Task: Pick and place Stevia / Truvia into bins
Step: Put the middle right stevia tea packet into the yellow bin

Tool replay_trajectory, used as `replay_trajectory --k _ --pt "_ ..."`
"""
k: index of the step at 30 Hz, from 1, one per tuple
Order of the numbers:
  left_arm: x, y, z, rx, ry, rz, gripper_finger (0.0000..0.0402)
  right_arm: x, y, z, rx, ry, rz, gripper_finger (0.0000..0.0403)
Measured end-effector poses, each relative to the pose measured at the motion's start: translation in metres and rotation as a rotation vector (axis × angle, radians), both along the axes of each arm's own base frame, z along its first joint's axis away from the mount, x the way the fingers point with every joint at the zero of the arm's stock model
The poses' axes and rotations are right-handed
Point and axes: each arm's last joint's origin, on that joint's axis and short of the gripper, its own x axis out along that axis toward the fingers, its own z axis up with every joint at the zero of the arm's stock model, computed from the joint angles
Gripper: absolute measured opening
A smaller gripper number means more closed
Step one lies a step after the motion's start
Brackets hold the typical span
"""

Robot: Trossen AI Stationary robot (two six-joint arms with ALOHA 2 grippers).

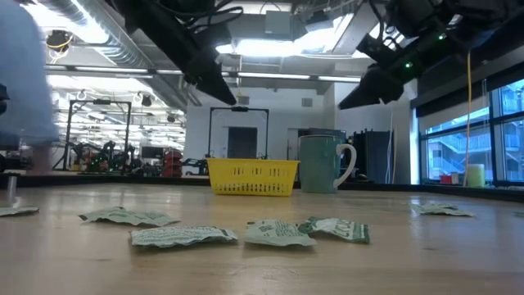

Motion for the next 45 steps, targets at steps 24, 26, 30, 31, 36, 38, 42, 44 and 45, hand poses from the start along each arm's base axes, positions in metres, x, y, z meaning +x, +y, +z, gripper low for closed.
replay_trajectory --k 24,26,30,31,36,38,42,44,45 --pt "-0.021 0.052 0.010 -0.005 -0.086 0.214 0.0086 -0.016 -0.059 0.015 -0.092 -0.184 -0.207 0.0076" --pt "-0.021 0.051 0.009 -0.022 -0.082 0.224 0.0086 -0.014 -0.058 0.016 -0.106 -0.194 -0.162 0.0076" --pt "-0.023 0.043 -0.001 -0.068 -0.027 0.195 0.0083 -0.012 -0.055 0.011 -0.043 -0.169 -0.028 0.0076" --pt "-0.023 0.040 -0.004 -0.084 -0.016 0.162 0.0083 -0.011 -0.054 0.009 -0.023 -0.163 0.012 0.0076" --pt "-0.017 0.015 -0.018 -0.280 -0.042 -0.058 0.0084 -0.006 -0.041 0.006 0.145 -0.199 0.221 0.0076" --pt "-0.014 -0.001 -0.021 -0.366 -0.054 -0.127 0.0085 -0.002 -0.031 0.004 0.230 -0.211 0.324 0.0076" --pt "-0.004 -0.039 -0.020 -0.389 -0.063 -0.218 0.0085 0.007 -0.002 -0.001 0.309 -0.149 0.494 0.0076" --pt "0.001 -0.062 -0.017 -0.352 -0.092 -0.272 0.0083 0.011 0.015 -0.005 0.324 -0.100 0.532 0.0076" --pt "0.003 -0.073 -0.015 -0.332 -0.111 -0.296 0.0083 0.012 0.023 -0.007 0.331 -0.072 0.540 0.0076"
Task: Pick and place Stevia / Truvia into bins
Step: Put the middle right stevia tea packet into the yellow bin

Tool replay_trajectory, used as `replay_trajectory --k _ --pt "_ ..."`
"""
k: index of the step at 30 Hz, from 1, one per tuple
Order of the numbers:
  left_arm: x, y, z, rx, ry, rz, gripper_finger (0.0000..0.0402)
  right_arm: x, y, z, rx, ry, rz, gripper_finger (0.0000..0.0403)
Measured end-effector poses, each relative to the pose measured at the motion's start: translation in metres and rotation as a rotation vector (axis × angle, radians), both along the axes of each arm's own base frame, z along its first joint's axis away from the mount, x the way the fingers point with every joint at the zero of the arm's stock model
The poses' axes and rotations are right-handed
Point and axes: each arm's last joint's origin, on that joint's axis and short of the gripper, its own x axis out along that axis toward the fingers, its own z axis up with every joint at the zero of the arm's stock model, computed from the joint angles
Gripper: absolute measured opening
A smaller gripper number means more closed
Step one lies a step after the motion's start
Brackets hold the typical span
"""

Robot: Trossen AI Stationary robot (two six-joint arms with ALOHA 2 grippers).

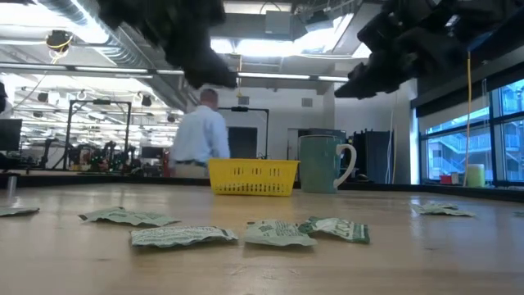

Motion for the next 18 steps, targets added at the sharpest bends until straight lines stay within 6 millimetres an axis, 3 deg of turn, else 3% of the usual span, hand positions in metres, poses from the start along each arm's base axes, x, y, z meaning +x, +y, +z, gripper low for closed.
replay_trajectory --k 4,8,13,18 --pt "0.002 -0.037 0.007 0.069 -0.085 -0.029 0.0083 0.001 0.028 -0.008 0.019 0.114 -0.035 0.0076" --pt "-0.002 -0.060 0.008 0.101 -0.114 0.065 0.0086 -0.004 0.044 -0.018 0.061 0.241 -0.188 0.0076" --pt "-0.006 -0.071 0.006 0.137 -0.122 0.218 0.0086 -0.014 0.054 -0.028 0.119 0.365 -0.328 0.0076" --pt "0.000 -0.070 -0.008 0.188 -0.091 0.323 0.0086 -0.020 0.060 -0.033 0.088 0.449 -0.329 0.0076"
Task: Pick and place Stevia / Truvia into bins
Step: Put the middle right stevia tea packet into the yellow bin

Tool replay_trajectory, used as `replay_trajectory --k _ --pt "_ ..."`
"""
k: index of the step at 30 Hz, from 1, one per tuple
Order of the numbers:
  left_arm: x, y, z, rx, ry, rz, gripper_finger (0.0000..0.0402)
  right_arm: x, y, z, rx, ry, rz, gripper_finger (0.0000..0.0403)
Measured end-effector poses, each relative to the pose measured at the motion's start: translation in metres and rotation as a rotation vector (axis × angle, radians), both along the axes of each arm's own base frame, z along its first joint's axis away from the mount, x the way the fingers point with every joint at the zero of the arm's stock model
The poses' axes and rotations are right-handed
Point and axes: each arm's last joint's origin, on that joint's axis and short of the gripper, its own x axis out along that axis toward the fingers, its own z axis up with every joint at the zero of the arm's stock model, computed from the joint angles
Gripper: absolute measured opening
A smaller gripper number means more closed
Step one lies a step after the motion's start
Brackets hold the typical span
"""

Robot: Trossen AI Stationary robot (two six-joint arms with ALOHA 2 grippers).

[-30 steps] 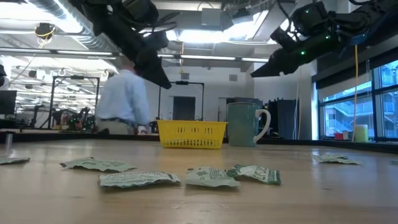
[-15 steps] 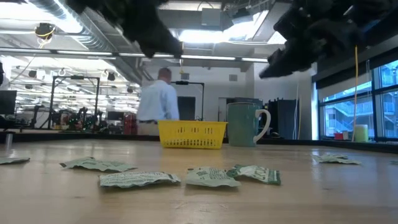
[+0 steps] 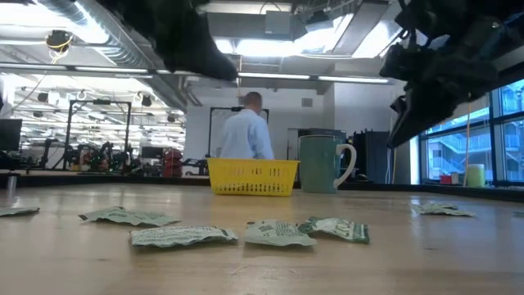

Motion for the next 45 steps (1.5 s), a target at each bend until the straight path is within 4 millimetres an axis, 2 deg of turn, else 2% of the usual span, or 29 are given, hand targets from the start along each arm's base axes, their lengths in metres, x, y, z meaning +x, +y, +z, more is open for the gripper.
replay_trajectory --k 3,10,17,23,32,38,45 --pt "0.004 0.005 -0.008 0.041 0.039 0.022 0.0086 -0.003 0.004 -0.002 0.011 0.031 0.006 0.0076" --pt "0.008 0.019 -0.011 0.040 0.063 0.044 0.0086 -0.010 0.016 -0.006 0.049 0.101 0.000 0.0076" --pt "0.005 0.021 -0.014 0.052 0.111 0.045 0.0086 -0.016 0.027 -0.009 0.086 0.143 -0.011 0.0076" --pt "0.004 0.021 -0.016 0.056 0.129 0.045 0.0086 -0.016 0.028 -0.010 0.098 0.147 -0.030 0.0076" --pt "0.004 0.021 -0.016 0.056 0.129 0.045 0.0086 -0.020 0.027 -0.049 0.104 0.246 -0.106 0.0076" --pt "0.004 0.021 -0.016 0.056 0.130 0.045 0.0086 -0.015 0.028 -0.059 0.092 0.273 -0.124 0.0069" --pt "0.004 0.021 -0.016 0.057 0.133 0.045 0.0086 -0.013 0.028 -0.066 0.076 0.301 -0.130 0.0026"
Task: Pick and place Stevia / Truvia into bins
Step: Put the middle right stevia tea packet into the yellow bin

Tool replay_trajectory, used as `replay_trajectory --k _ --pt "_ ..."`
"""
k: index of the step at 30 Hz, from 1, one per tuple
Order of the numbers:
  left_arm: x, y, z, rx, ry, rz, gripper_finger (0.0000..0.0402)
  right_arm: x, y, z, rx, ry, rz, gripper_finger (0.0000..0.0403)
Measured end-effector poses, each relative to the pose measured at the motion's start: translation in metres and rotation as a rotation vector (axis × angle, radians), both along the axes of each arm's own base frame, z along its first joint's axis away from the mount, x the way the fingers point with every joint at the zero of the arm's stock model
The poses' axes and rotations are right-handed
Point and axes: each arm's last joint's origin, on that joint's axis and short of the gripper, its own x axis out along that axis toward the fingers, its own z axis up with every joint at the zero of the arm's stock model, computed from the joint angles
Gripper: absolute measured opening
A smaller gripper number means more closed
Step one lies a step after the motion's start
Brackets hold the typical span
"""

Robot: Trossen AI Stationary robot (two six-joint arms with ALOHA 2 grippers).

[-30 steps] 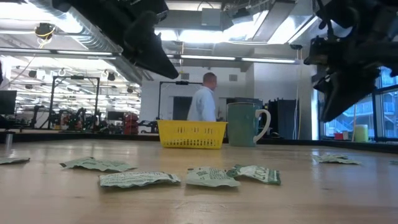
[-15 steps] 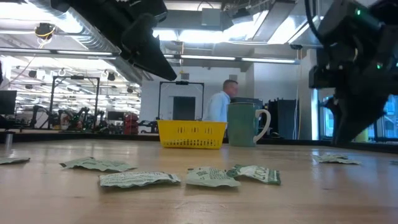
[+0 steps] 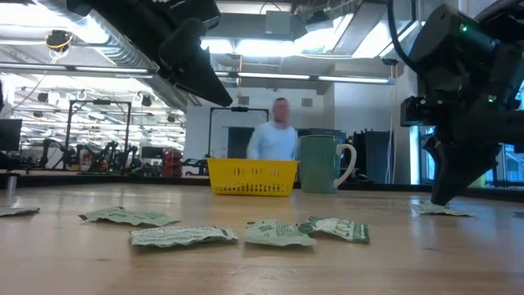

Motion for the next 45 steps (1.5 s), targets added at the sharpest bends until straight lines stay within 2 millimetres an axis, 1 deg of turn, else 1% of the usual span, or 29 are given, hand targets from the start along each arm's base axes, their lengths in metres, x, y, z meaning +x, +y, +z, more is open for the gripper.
replay_trajectory --k 3,12,17,20,25,29,35,45 --pt "0.000 0.000 0.000 0.000 0.000 0.000 0.0086 0.000 0.000 0.000 0.000 0.001 0.001 0.0007" --pt "0.000 0.000 0.000 0.000 0.001 0.000 0.0086 0.003 0.000 0.002 -0.025 -0.005 -0.005 0.0003" --pt "0.000 0.000 0.000 0.000 0.001 0.000 0.0086 0.015 0.003 0.015 -0.036 -0.024 0.049 0.0002" --pt "0.000 0.000 0.000 0.000 0.000 0.000 0.0086 0.026 0.005 0.027 -0.042 -0.081 0.085 0.0002" --pt "0.000 0.000 0.000 0.000 0.000 0.000 0.0086 0.037 0.008 0.041 -0.053 -0.129 0.122 0.0001" --pt "0.000 0.000 0.000 0.000 0.000 0.000 0.0086 0.036 0.007 0.042 -0.053 -0.107 0.111 0.0002" --pt "0.000 0.000 0.000 0.001 0.002 0.000 0.0086 0.030 0.007 0.034 -0.028 -0.085 0.102 0.0029" --pt "0.000 0.000 0.000 0.001 0.004 0.000 0.0086 0.020 0.005 0.021 -0.023 -0.046 0.102 0.0096"
